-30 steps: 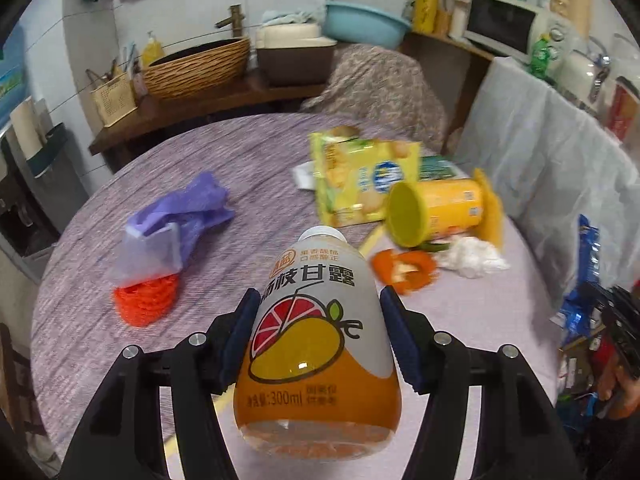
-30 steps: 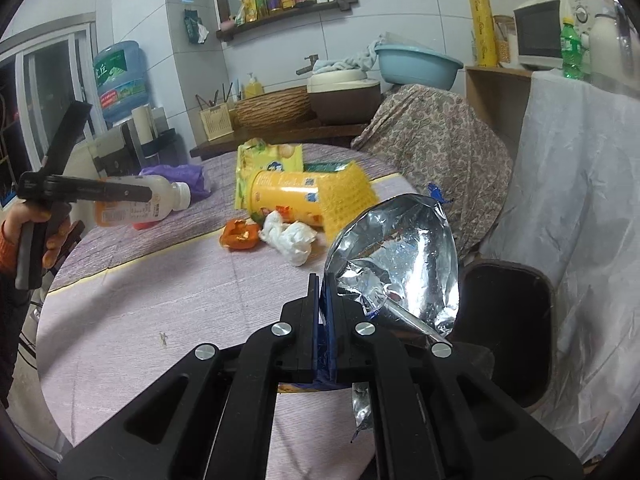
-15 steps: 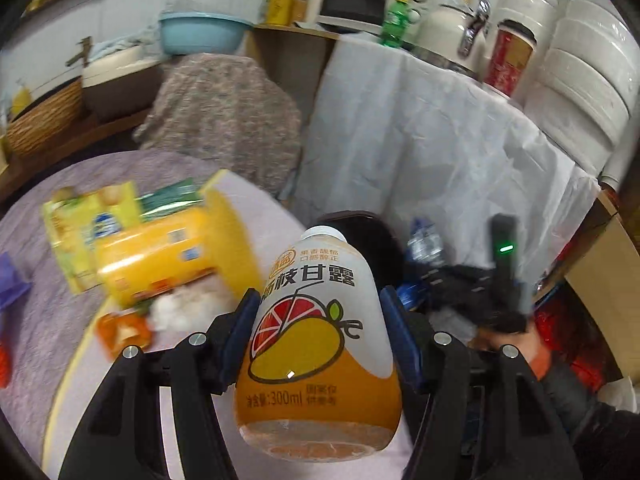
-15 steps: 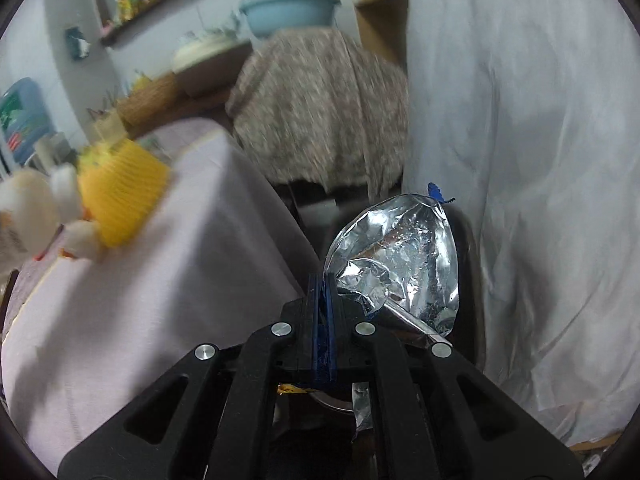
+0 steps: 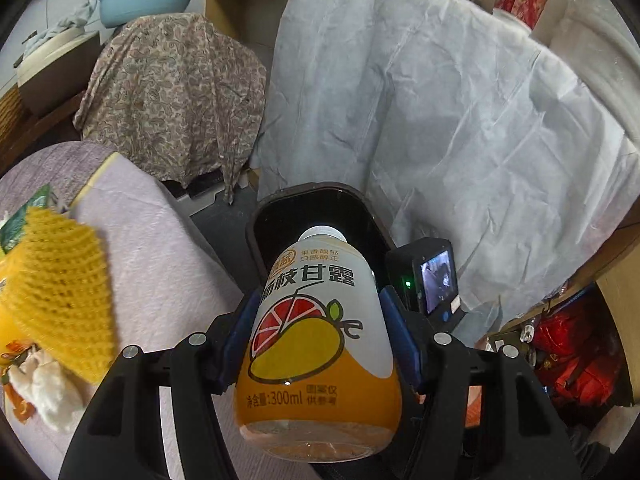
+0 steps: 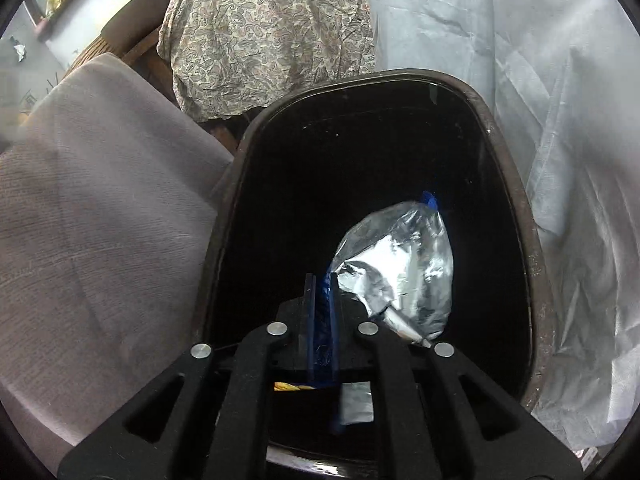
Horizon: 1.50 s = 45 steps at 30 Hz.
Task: Collect trash
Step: 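Carry wrapper and bottle to the black bin and open both tools over it, then grasp the yellow foam sleeve with the right tool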
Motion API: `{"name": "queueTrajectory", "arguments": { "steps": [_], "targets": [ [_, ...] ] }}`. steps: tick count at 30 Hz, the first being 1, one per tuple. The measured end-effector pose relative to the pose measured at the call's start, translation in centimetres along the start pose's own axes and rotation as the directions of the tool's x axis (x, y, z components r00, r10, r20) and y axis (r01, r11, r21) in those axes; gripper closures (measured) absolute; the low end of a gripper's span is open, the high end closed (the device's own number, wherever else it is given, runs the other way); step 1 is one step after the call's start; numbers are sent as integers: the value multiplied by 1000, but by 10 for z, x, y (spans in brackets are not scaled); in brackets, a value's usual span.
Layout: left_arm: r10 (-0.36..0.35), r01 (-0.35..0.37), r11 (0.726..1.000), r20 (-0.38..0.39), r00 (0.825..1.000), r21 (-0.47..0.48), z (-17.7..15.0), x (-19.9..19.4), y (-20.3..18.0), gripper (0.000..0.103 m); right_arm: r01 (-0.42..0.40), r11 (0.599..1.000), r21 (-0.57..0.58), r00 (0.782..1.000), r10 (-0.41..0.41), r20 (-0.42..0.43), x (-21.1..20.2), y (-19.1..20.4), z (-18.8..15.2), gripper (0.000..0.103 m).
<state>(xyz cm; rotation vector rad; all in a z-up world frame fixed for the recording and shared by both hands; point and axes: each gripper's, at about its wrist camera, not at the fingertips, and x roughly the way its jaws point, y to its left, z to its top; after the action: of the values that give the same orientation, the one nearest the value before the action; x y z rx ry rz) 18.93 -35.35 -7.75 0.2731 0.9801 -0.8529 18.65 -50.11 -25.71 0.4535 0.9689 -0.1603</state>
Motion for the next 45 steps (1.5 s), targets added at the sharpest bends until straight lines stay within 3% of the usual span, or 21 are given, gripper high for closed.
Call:
{"name": "queueTrajectory", "arguments": {
  "steps": [1,2,3,6,10,14,21,28,31,33,37,40,45],
  "targets": [
    [-1,0,1000,-6,1000,-3,2,4,-2,42,-3,1000,2,1000,3,11,1,-2,2,74],
    [1,-2,1000,-9,1000,-5,3,9,-3,42,-3,1000,5,1000,3,26,-3,-4,2,55],
    [3,-3,1000,-12,1000,-5,4,13,-6,42,-1,1000,9,999,0,47,-7,-7,3,50],
    [18,-18,1000,-28,999,0,10,26,-11,42,15,1000,26,997,-17,70,-20,-15,-2,50],
    [38,-39,999,-84,996,-16,19,52,-15,42,129,991,35,978,-133,157,-57,-22,-11,48],
    [48,-52,998,-182,982,-19,23,91,-24,42,227,970,83,944,-240,225,-92,-36,-25,33],
    [78,-91,996,-357,931,-19,11,167,-34,42,169,957,236,931,-234,281,-133,-72,-48,32],
    [65,-74,997,-448,892,-1,-3,200,-33,42,168,955,245,924,-239,297,-138,-72,-50,30],
    [73,-69,997,-429,900,25,0,198,-36,40,171,954,246,922,-242,301,-143,-72,-55,29],
    [73,-67,997,-401,913,27,4,189,-36,30,180,952,246,916,-253,311,-146,-71,-55,29],
    [65,-60,998,-351,934,27,10,172,-38,30,205,949,239,898,-279,341,-157,-63,-56,28],
    [36,-35,999,-261,965,10,19,131,-37,29,226,945,237,878,-303,370,-171,-58,-58,25],
    [24,-19,998,-76,997,63,15,43,-40,17,214,950,227,874,-290,390,-185,-40,-55,23]
  ]
}}
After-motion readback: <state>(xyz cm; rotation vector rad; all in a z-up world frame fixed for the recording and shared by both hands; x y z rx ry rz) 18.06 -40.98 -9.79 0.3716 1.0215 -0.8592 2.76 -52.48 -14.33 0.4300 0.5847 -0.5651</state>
